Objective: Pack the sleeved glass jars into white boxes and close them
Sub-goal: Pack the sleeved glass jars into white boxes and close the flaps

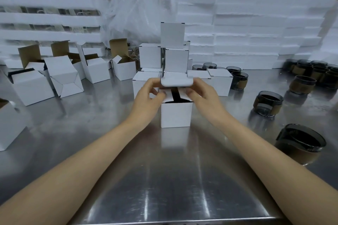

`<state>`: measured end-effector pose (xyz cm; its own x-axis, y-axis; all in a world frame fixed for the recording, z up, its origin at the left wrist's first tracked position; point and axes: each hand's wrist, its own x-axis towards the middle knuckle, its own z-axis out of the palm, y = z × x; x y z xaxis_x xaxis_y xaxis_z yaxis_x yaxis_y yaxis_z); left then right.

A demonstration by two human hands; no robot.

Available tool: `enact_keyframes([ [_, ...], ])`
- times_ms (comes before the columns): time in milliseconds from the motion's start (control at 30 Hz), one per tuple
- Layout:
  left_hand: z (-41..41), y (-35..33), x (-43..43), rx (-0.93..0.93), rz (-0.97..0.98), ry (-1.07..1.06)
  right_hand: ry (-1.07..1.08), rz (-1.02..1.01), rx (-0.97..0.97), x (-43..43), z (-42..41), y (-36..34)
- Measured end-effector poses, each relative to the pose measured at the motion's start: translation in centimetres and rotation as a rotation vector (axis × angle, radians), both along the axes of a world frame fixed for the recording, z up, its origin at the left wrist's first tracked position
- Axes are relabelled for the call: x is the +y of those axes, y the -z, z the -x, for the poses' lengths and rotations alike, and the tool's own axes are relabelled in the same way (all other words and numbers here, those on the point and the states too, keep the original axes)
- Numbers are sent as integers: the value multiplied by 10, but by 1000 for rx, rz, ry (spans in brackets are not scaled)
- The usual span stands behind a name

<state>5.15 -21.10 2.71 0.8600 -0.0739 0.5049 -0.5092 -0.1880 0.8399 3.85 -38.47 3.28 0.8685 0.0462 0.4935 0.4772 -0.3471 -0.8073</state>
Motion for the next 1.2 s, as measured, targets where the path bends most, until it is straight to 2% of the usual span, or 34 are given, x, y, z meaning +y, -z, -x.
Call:
enact_keyframes([
  [133,-1,3,0,-21,-40,-22,-116,-46,71,-3,3,8],
  [267,-1,2,1,45,36,18,-108,-18,-14,-2,5,8],
  [400,-2,7,7,-42,-162,14,-86,-29,-70,-1,6,7],
  [567,-3,9,6,-31,-172,52,-131,-47,-55,-1,7,6],
  [733,-5,9,9,-32,-259,107,-160,77,-32,-9,5,5],
  [867,-6,7,6,111,-210,187,-164,256,-68,-11,3,6],
  [1000,-4,7,3,137,-181,201,-186,377,-5,-14,0,12],
  [1100,-3,7,5,122,-143,209,-178,340,99,-17,-2,18],
  [1200,-5,9,7,140,-52,224,-159,251,114,-18,-3,20],
])
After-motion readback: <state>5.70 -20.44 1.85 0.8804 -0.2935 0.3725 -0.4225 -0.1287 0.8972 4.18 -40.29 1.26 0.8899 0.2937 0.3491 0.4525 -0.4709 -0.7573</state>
